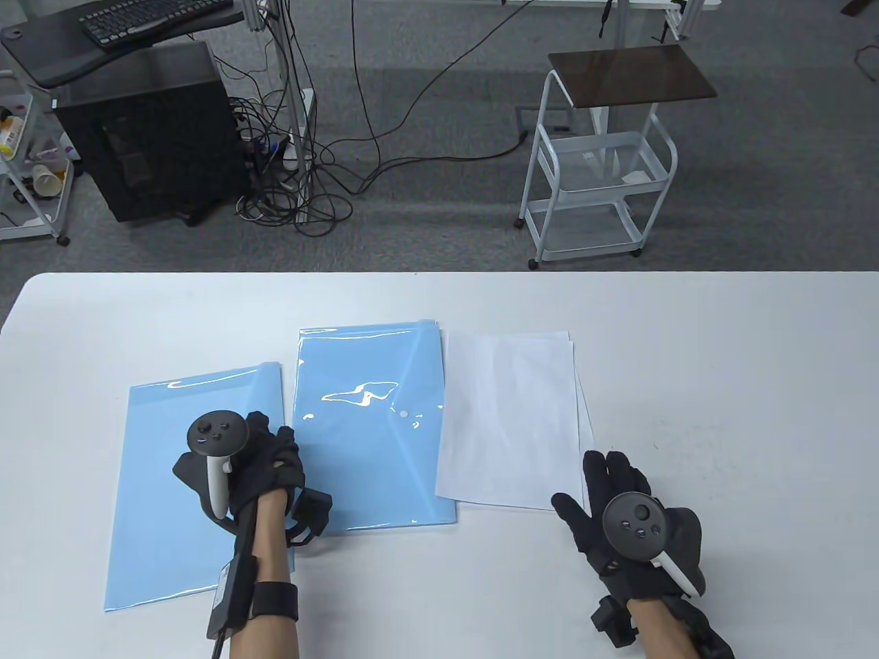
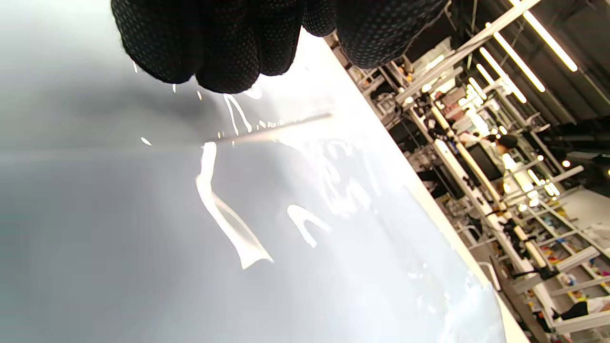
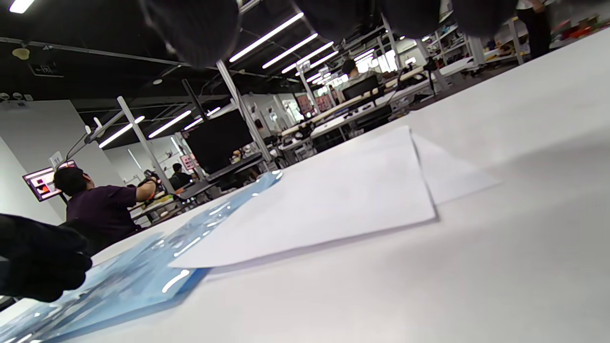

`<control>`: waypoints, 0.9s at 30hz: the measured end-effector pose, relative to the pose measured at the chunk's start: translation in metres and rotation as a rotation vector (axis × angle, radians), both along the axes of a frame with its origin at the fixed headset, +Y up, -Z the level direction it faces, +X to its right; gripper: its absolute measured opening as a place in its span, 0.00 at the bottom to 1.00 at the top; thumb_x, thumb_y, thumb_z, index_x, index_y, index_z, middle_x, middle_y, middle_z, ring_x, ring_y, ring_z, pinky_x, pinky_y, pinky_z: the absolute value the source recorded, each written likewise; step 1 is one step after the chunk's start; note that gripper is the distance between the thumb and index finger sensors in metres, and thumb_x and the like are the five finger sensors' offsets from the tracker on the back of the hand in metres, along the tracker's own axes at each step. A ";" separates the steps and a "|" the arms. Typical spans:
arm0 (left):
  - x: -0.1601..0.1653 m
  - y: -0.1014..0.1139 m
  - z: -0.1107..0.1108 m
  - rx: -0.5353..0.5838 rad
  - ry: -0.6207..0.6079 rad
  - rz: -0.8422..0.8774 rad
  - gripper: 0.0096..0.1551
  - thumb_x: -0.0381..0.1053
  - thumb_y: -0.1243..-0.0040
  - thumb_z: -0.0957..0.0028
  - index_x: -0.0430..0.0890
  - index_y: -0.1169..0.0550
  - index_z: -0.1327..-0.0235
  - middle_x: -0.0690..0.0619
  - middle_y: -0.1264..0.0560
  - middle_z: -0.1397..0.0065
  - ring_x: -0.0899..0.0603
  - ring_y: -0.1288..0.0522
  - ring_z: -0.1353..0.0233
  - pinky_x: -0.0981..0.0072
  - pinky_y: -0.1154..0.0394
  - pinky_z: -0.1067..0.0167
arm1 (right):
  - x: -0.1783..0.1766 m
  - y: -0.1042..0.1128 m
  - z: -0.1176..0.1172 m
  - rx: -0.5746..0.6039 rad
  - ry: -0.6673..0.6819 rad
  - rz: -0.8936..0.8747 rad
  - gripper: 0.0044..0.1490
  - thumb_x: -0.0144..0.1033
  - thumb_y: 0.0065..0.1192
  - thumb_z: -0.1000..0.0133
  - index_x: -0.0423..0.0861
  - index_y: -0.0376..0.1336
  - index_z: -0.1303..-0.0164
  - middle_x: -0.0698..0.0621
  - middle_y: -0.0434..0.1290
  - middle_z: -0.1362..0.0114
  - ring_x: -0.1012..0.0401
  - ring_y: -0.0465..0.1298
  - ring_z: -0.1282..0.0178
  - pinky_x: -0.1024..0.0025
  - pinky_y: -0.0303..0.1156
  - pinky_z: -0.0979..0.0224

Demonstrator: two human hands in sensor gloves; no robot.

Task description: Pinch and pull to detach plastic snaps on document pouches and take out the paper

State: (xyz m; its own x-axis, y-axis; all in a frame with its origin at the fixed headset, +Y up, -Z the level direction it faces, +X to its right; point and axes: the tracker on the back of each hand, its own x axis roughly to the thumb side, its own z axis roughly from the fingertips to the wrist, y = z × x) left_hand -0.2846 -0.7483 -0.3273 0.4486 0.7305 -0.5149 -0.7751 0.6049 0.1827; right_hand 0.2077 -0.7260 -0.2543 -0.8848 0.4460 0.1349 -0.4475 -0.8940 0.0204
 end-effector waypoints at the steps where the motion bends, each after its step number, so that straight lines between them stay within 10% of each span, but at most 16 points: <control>1: -0.003 0.003 0.002 0.004 -0.002 0.000 0.40 0.51 0.42 0.37 0.40 0.44 0.18 0.36 0.38 0.18 0.26 0.29 0.27 0.38 0.27 0.35 | 0.000 0.000 0.000 0.001 0.001 0.000 0.53 0.59 0.50 0.36 0.33 0.48 0.13 0.19 0.50 0.13 0.20 0.55 0.23 0.14 0.54 0.37; 9: -0.050 0.019 0.032 -0.093 0.012 -0.208 0.49 0.58 0.39 0.38 0.40 0.49 0.16 0.34 0.47 0.13 0.18 0.40 0.22 0.28 0.35 0.33 | -0.001 0.000 0.003 0.012 0.005 0.000 0.53 0.59 0.50 0.36 0.33 0.48 0.14 0.19 0.50 0.13 0.20 0.55 0.23 0.14 0.54 0.37; 27: -0.130 -0.019 0.072 -0.452 0.168 -0.317 0.67 0.67 0.30 0.47 0.28 0.51 0.18 0.24 0.50 0.17 0.16 0.44 0.27 0.24 0.39 0.35 | -0.003 -0.001 0.003 -0.004 -0.003 0.019 0.53 0.59 0.51 0.36 0.33 0.48 0.14 0.19 0.50 0.13 0.20 0.55 0.23 0.14 0.54 0.37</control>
